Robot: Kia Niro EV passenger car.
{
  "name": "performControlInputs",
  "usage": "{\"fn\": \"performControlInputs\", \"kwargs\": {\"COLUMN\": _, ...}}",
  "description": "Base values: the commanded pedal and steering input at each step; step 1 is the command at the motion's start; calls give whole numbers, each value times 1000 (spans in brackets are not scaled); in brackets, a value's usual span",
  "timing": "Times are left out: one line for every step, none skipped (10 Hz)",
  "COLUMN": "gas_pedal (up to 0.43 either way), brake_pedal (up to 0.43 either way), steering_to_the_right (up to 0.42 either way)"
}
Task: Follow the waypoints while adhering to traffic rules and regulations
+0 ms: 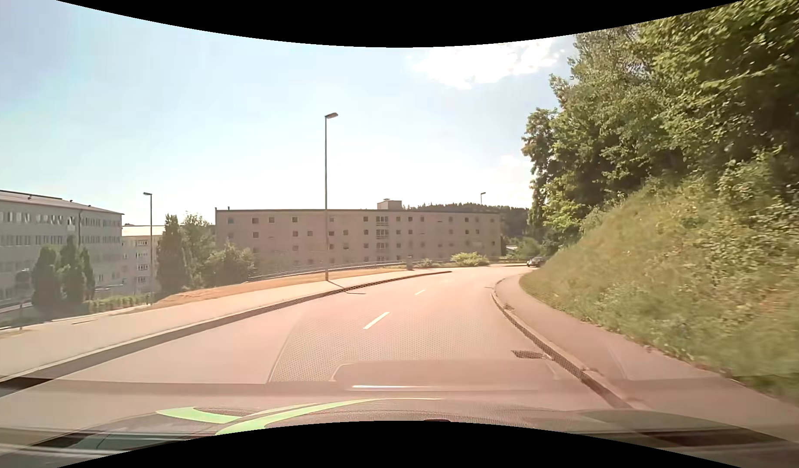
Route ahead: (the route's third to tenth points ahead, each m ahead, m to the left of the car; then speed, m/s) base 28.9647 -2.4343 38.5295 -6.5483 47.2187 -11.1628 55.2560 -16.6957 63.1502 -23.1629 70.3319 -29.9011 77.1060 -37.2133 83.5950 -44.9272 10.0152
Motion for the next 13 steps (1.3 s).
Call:
{"fn": "performControlInputs", "kwargs": {"gas_pedal": 79, "brake_pedal": 0, "steering_to_the_right": 48}}
{"fn": "performControlInputs", "kwargs": {"gas_pedal": 20, "brake_pedal": 0, "steering_to_the_right": 50}}
{"fn": "performControlInputs", "kwargs": {"gas_pedal": 0, "brake_pedal": 0, "steering_to_the_right": 51}}
{"fn": "performControlInputs", "kwargs": {"gas_pedal": 0, "brake_pedal": 0, "steering_to_the_right": 51}}
{"fn": "performControlInputs", "kwargs": {"gas_pedal": 0, "brake_pedal": 0, "steering_to_the_right": 51}}
{"fn": "performControlInputs", "kwargs": {"gas_pedal": 0, "brake_pedal": 0, "steering_to_the_right": 51}}
{"fn": "performControlInputs", "kwargs": {"gas_pedal": 0, "brake_pedal": 0, "steering_to_the_right": 53}}
{"fn": "performControlInputs", "kwargs": {"gas_pedal": 0, "brake_pedal": 0, "steering_to_the_right": 55}}
{"fn": "performControlInputs", "kwargs": {"gas_pedal": 0, "brake_pedal": 0, "steering_to_the_right": 56}}
{"fn": "performControlInputs", "kwargs": {"gas_pedal": 0, "brake_pedal": 0, "steering_to_the_right": 56}}
{"fn": "performControlInputs", "kwargs": {"gas_pedal": 0, "brake_pedal": 0, "steering_to_the_right": 58}}
{"fn": "performControlInputs", "kwargs": {"gas_pedal": 0, "brake_pedal": 0, "steering_to_the_right": 62}}
{"fn": "performControlInputs", "kwargs": {"gas_pedal": 0, "brake_pedal": 0, "steering_to_the_right": 59}}
